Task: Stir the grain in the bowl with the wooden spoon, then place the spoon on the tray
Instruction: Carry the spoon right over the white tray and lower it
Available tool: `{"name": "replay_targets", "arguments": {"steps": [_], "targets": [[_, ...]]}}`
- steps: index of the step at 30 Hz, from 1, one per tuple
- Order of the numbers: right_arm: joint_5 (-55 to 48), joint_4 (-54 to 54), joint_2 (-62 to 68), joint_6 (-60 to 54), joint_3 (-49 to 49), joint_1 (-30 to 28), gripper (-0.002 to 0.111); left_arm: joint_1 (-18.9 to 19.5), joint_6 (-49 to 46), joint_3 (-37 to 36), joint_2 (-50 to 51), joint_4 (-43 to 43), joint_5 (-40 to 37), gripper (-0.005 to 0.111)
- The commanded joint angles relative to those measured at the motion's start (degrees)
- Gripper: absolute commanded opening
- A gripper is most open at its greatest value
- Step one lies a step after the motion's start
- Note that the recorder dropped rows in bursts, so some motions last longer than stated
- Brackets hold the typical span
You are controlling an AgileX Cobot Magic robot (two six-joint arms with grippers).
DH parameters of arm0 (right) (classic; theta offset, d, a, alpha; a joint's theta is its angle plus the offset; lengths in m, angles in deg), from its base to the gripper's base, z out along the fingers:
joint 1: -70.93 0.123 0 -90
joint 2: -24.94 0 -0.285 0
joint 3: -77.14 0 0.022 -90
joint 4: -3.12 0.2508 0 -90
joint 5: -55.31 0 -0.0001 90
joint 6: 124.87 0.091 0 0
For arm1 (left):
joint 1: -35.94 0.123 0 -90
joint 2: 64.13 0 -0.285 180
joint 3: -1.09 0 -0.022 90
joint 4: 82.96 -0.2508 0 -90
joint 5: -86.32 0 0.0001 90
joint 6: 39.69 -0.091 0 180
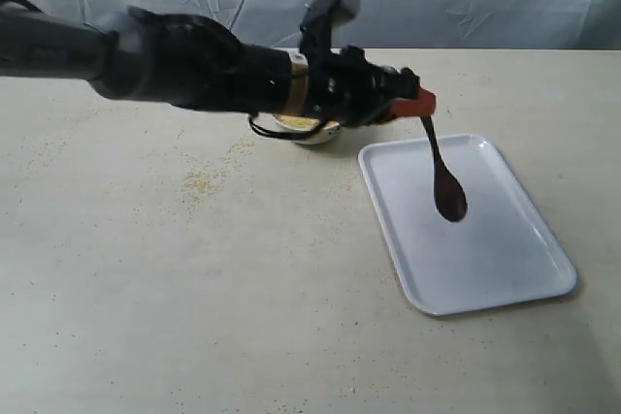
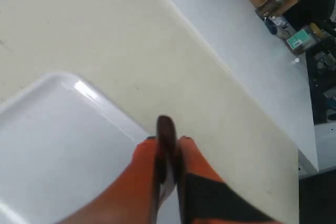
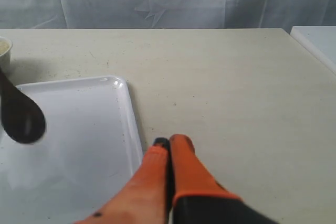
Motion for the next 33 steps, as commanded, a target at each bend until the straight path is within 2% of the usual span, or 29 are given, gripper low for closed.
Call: {"name": "replay_targets", "arguments": {"steps": [1,5,8,12,16,18,33], "targets": [[0.69,0.23,-0.32,-0.01,0.24,0.05,-0.001,-3.72,0.97,0.1,5.24,11.36,-4.85,0.0],[0.69,0.23,-0.32,-0.01,0.24,0.05,-0.001,-3.89,2.54,0.1,9.51,19.43,-1.66,0.0],[0.69,0.23,-0.32,-0.01,0.24,0.05,-0.001,-3.89,3.55,0.1,10.82,19.5,-0.48,0.004],[0.69,0.23,-0.32,-0.01,0.24,0.05,-0.001,-3.89,3.7,0.1,11.06,18.53,-0.75,0.023],[0.69,0.23,-0.32,-0.01,0.24,0.05,-0.001,-3.89,5.19,0.1,11.06,16.53,-0.65,0.051],[0.69,0.23,-0.32,-0.01,0.24,0.05,-0.001,-3.89,6.73,0.1,11.06,14.22,-1.9,0.058],[0.69,0.23,-0.32,-0.01,0.24,0.05,-0.001,-3.77,20.44,0.1,8.71,-5.39,-7.65,0.056]]}}
